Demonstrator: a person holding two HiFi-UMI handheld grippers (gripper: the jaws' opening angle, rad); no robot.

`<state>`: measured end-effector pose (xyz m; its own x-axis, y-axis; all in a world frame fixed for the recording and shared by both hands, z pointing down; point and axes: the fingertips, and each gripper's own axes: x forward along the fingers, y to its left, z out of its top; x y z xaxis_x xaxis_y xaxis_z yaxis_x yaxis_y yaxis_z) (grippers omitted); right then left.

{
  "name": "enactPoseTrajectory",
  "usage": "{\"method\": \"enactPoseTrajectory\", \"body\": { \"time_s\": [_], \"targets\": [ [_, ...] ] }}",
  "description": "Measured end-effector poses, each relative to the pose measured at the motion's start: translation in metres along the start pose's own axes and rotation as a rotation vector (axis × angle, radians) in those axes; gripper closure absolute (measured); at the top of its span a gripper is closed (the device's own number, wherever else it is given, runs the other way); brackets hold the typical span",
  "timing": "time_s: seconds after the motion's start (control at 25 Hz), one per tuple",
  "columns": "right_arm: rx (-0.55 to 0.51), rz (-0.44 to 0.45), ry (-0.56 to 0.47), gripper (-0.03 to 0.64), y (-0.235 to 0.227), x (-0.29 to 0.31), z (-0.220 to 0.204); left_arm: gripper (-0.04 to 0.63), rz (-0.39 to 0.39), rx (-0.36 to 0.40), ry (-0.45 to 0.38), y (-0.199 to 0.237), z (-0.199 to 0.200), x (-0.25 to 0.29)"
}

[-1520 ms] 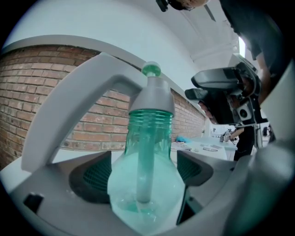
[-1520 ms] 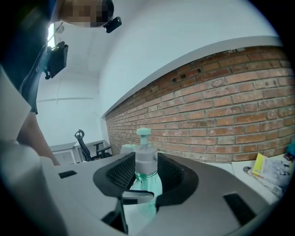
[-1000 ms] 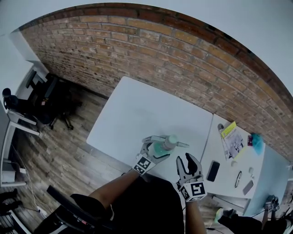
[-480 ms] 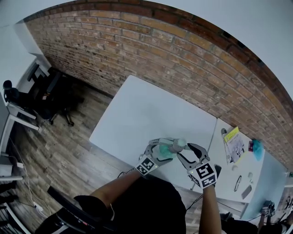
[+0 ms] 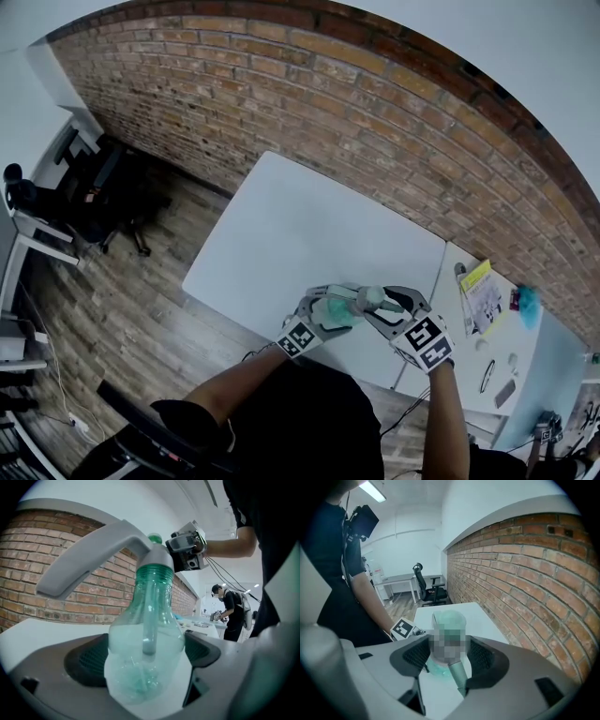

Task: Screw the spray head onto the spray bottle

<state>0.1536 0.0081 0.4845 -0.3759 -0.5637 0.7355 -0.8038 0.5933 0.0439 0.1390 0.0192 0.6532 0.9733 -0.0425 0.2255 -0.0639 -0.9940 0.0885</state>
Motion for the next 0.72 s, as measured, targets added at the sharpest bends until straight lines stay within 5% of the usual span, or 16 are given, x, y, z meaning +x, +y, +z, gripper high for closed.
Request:
{"method": "enactPoseTrajectory", "body": {
  "time_s": [0.36, 0.72],
  "targets": [
    [-0.073, 0.115, 0.12, 0.383, 0.004, 0.017, 0.002, 0.101, -0.021, 0.005, -0.002, -0.002, 0.0, 0.003],
    [-0.208, 0.076, 0.138, 0.383, 0.011, 0.015, 0.002, 0.101, -0.025, -0.02, -0.007, -0.002, -0.002, 0.002]
  ]
}}
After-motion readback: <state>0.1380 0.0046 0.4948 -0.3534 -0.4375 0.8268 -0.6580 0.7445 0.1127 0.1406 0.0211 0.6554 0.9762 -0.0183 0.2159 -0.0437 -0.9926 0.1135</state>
